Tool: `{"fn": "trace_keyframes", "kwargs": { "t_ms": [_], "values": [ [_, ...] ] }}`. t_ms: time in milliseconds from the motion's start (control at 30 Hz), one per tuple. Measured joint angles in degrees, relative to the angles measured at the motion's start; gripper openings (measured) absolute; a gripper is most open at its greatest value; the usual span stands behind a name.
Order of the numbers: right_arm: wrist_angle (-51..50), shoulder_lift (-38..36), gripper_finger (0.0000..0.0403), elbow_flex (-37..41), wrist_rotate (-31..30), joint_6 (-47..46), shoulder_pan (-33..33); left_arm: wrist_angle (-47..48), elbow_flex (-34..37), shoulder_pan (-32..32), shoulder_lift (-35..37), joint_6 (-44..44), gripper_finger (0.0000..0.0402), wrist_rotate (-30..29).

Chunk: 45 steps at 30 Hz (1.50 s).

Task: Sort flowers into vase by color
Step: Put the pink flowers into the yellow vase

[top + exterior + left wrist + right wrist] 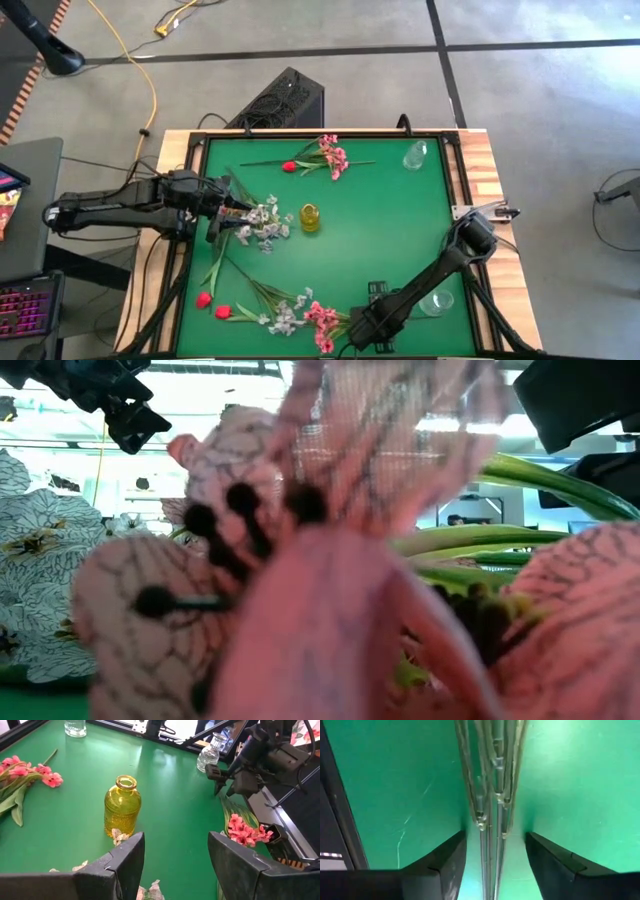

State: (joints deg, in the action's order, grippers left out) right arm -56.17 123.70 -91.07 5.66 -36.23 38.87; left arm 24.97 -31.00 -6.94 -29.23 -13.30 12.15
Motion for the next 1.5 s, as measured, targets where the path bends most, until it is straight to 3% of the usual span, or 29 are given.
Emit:
{"fn": "trace_keyframes", "kwargs": {
  "t_ms": [100, 267, 333, 500, 633, 867, 1033, 1200, 1300, 1500],
  "values": [
    [-0.54, -0.33, 0.0170, 0.10, -0.68, -0.21, -0.68, 0.00, 0.00, 0.00, 0.00, 0.00, 0.0206, -0.02],
    [-0.80, -1.07, 0.0048, 0.09, -0.83, 2.26, -2.25, 0.02, 0.00, 0.00, 0.00, 0.00, 0.0206, -0.92],
    [-0.08, -1.71, 0.0020, 0.06, -1.30, 3.81, -2.96, 0.02, 0.00, 0.00, 0.00, 0.00, 0.0206, -0.96],
    [-0.38, -5.78, 0.0035, 0.06, -6.90, 4.76, -5.33, 0.07, 0.00, 0.02, 0.00, 0.00, 0.0206, -0.97],
    [0.17, -10.92, 0.0023, 0.04, -11.61, 8.04, -7.61, 0.07, 0.02, 0.02, -0.01, 0.00, 0.0206, -0.95],
    [2.50, -21.23, 0.0021, -0.05, -14.80, 11.02, -13.23, 0.09, 0.02, 0.02, 0.00, 0.00, 0.0206, -0.96],
    [10.14, -28.08, 0.0022, 0.46, -15.94, 16.19, -17.48, 0.07, 0.02, 0.02, 0.00, 0.00, 0.0206, -1.32],
    [24.88, -31.98, 0.0023, 0.46, -17.84, 27.22, -23.14, 0.12, 0.02, 0.00, 0.00, 0.01, 0.0206, -2.61],
    [34.68, -32.37, 0.0023, 0.46, -14.77, 33.50, -27.70, 0.11, 0.02, 0.02, 0.00, 0.02, 0.0206, -4.17],
    [45.64, -30.52, 0.0022, 0.46, 1.80, 36.52, -37.84, 0.04, 0.02, 0.02, 0.00, 0.02, 0.0206, -5.33]
  ]
}}
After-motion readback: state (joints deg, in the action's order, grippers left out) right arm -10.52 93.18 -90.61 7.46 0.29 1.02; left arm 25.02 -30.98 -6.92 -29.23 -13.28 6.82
